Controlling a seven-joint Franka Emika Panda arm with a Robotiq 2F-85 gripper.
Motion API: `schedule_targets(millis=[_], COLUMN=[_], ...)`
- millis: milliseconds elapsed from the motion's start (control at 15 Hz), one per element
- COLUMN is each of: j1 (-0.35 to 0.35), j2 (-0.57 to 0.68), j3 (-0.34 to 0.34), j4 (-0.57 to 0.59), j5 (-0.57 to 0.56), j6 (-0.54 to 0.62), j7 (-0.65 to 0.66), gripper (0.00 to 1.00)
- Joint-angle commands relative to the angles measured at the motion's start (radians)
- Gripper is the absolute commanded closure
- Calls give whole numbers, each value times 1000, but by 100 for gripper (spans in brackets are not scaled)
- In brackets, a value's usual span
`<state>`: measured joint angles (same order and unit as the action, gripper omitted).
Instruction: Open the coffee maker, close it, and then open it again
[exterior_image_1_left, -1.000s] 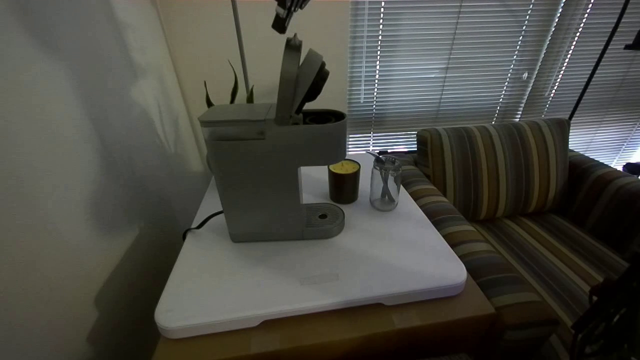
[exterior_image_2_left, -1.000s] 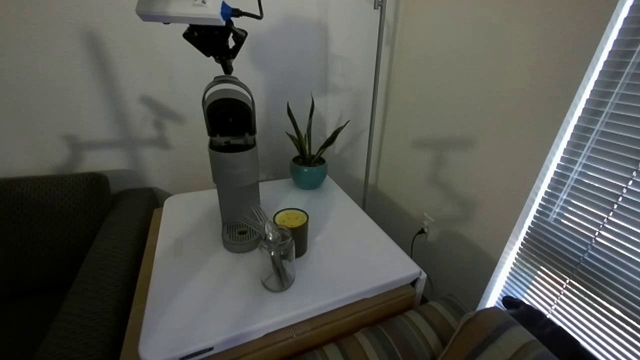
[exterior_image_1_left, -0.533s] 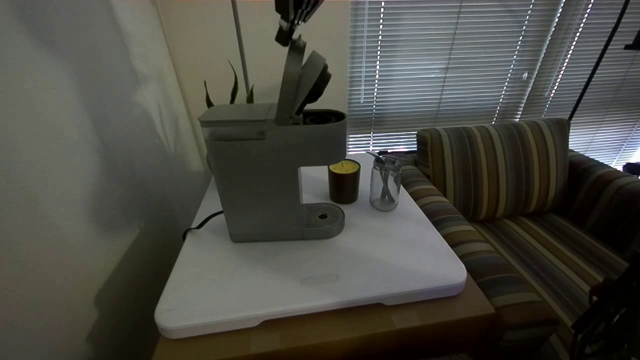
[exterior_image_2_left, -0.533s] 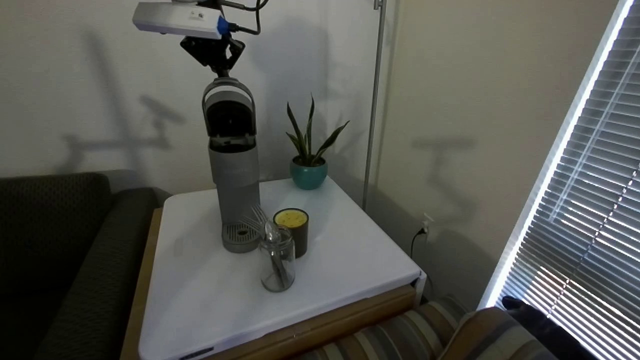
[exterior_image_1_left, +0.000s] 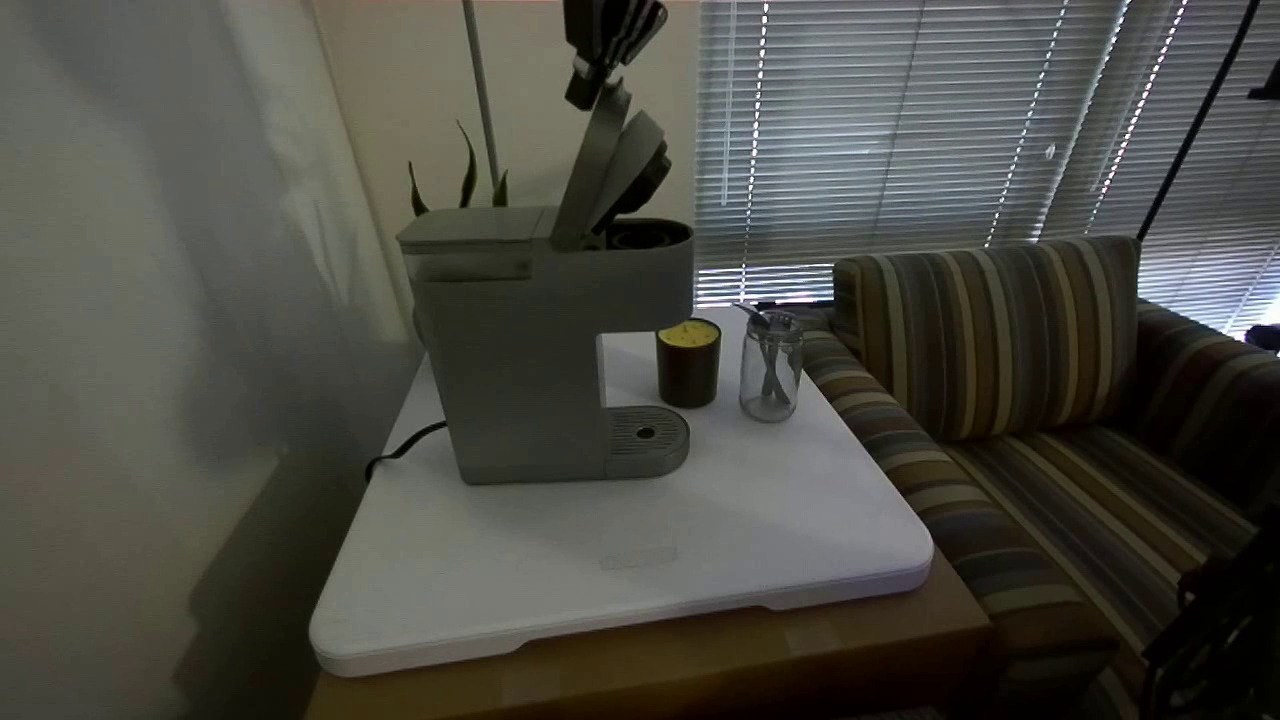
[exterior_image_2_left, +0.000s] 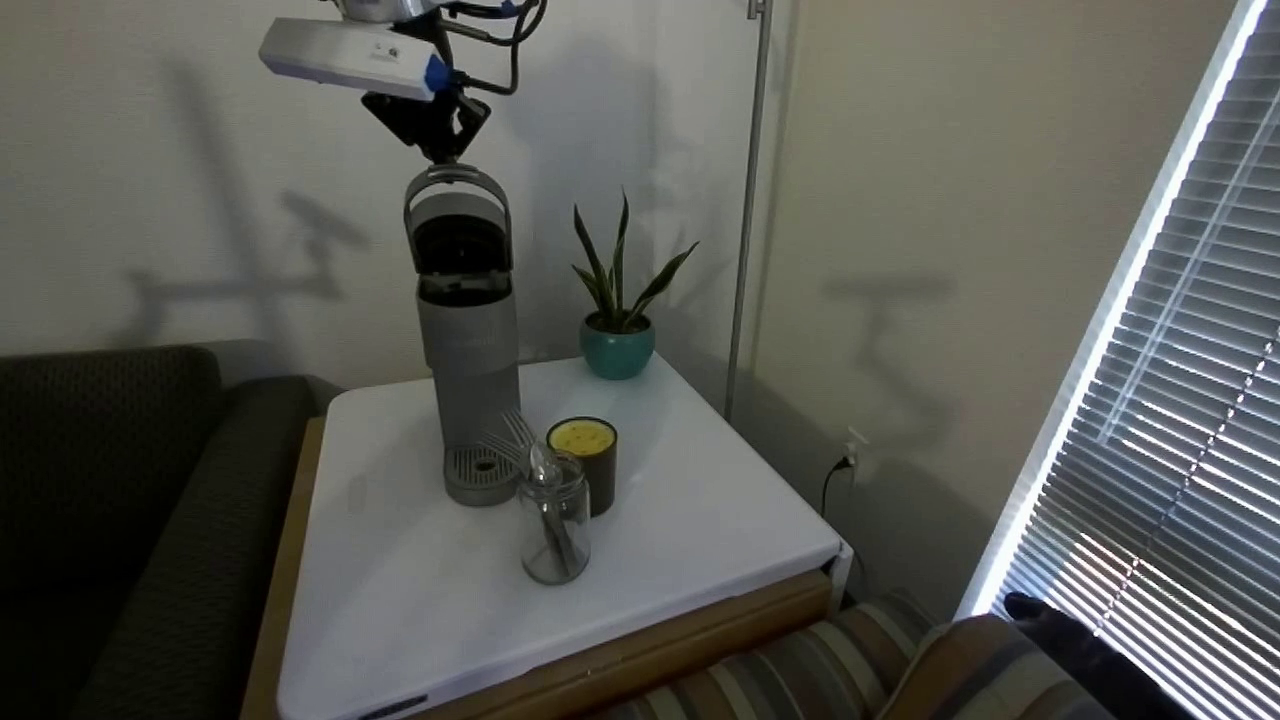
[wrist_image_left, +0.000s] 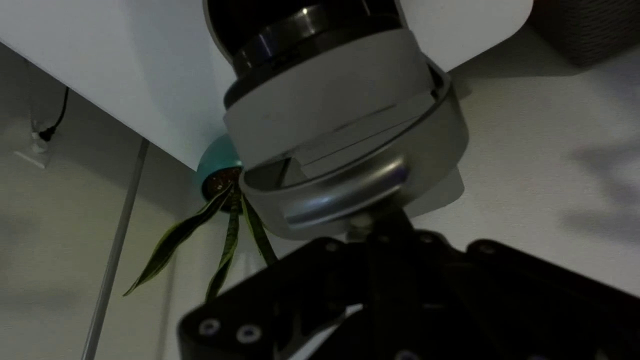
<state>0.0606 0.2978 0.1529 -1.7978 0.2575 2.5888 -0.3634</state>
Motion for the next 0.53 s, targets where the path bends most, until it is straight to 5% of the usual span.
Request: schedule_targets(millis=[0, 467], j1=[-46, -60], j2=[-58, -122], j3=[27, 36], j4=[-117, -247], j5=[86, 241], j6=[63, 157], j7=[-6, -22], gripper=[100, 100])
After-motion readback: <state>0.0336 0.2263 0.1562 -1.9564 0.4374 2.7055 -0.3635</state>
